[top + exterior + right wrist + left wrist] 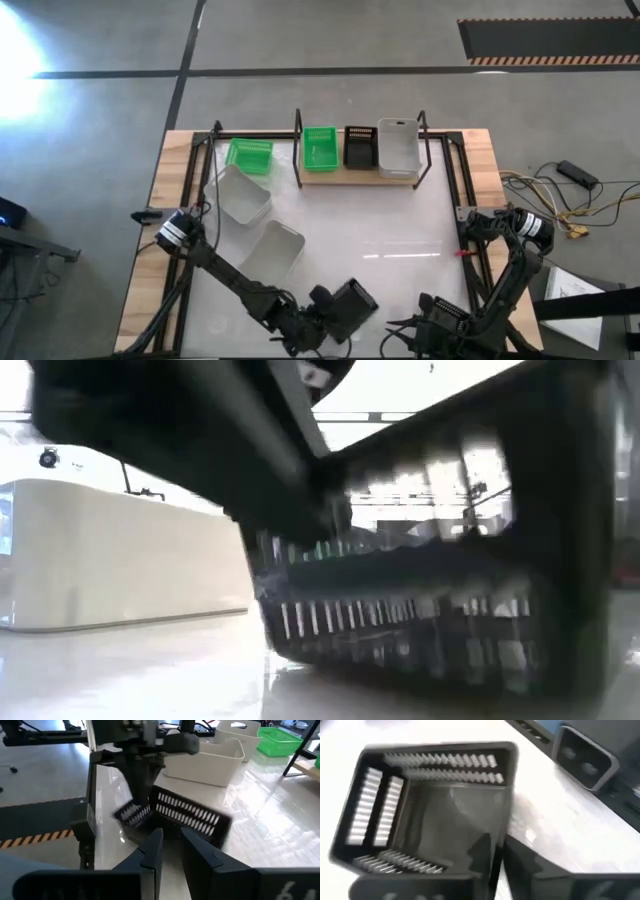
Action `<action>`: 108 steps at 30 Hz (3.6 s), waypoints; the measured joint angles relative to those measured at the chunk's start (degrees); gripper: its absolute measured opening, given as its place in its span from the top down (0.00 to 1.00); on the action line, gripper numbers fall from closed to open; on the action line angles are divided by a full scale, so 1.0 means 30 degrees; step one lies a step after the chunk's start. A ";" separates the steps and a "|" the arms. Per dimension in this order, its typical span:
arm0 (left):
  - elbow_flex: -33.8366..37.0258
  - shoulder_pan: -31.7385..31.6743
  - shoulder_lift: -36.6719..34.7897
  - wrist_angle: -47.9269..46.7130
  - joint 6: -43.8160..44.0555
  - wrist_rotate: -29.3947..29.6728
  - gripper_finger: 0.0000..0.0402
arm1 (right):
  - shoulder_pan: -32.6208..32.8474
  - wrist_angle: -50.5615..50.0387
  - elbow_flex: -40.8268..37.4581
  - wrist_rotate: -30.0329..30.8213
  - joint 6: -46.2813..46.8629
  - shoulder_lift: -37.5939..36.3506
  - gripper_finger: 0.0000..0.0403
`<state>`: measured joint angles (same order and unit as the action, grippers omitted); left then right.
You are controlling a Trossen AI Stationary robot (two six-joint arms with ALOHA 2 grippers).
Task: Stack baskets on shelf by color
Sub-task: Stack the left black bin on top of the other black bin on the shelf, then stack the bottom gray bin on top of the other gray bin on the shelf
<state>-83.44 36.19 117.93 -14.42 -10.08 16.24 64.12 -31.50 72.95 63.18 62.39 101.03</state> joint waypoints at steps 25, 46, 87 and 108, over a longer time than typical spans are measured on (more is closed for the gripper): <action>-0.5308 -1.0700 -0.2543 -0.2501 -0.0904 0.2453 1.00 | 0.0542 0.0357 0.0327 -0.0025 0.2819 0.3124 0.87; -0.1034 -1.6775 -0.1939 0.4942 -0.5717 -0.1760 1.00 | 0.0590 0.0610 0.3299 0.0011 0.0443 0.5380 0.87; -0.0663 -1.6794 -0.2168 0.2972 -0.5249 -0.1789 0.71 | 0.0590 0.0742 0.3439 -0.0015 -0.0008 0.5362 0.87; 0.0764 -0.3422 -1.0714 -0.7355 -0.0378 0.3602 0.69 | -0.0159 0.0741 0.3439 -0.0044 -0.1147 0.5362 0.87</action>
<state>-81.15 25.93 85.79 -36.48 -11.21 27.05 63.64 -29.28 83.26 63.05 58.95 117.12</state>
